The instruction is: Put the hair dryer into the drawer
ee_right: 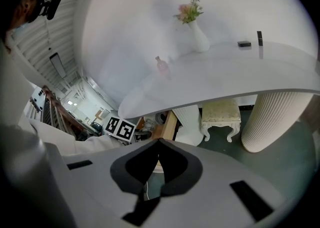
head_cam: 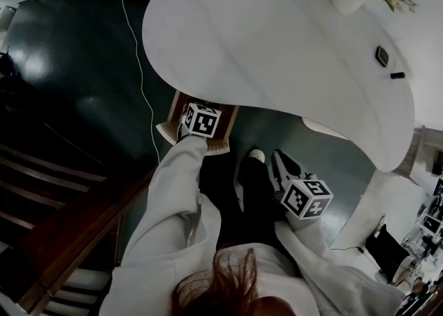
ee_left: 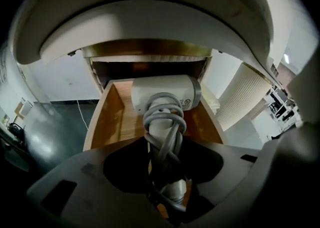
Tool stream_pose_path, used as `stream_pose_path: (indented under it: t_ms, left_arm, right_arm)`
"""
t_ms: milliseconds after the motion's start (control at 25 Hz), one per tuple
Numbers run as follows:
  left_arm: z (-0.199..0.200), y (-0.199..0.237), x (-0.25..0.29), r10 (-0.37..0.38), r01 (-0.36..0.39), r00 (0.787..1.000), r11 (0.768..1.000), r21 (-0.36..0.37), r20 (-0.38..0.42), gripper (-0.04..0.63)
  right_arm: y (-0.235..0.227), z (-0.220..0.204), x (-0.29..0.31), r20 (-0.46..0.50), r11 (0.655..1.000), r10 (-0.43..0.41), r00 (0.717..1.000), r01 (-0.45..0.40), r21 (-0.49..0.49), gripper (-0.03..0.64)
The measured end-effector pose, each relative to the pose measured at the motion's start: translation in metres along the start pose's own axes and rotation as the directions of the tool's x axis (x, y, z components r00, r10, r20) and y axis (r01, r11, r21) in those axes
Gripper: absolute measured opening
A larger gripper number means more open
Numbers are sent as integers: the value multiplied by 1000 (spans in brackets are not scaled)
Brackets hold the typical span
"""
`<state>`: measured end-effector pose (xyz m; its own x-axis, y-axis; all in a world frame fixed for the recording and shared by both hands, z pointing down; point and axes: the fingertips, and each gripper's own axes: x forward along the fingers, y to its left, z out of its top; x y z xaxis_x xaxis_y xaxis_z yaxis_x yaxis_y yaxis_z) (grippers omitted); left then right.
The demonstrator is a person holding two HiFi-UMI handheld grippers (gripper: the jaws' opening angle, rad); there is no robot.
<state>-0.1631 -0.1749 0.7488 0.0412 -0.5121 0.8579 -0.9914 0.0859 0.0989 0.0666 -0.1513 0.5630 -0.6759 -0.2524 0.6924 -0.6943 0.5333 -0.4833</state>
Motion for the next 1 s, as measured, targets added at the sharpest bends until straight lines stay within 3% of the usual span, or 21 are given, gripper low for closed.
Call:
stream_pose_path:
  t_ms: [160, 280, 760, 920, 1000]
  left_arm:
    - [8, -1, 5, -15, 13, 999, 998, 63, 39, 192]
    - [2, 2, 15, -5, 3, 1000, 994, 105, 26, 193]
    - [-38, -2, 47, -66, 78, 987, 994, 75, -148, 193]
    - [-45, -3, 53, -67, 82, 982, 993, 80, -179, 195]
    - [-40, -3, 51, -64, 78, 985, 993, 87, -157, 227]
  right_arm:
    - [3, -4, 6, -17, 1000, 2, 1000, -2, -9, 49]
    - [5, -6, 8, -26, 1000, -2, 1000, 2, -6, 49]
    - [-1, -13, 18, -48, 1000, -12, 999, 12, 9, 49]
    - [1, -12, 19, -53, 1000, -6, 999, 6, 5, 49]
    - [0, -12, 18, -53, 1000, -3, 999, 3, 6, 49]
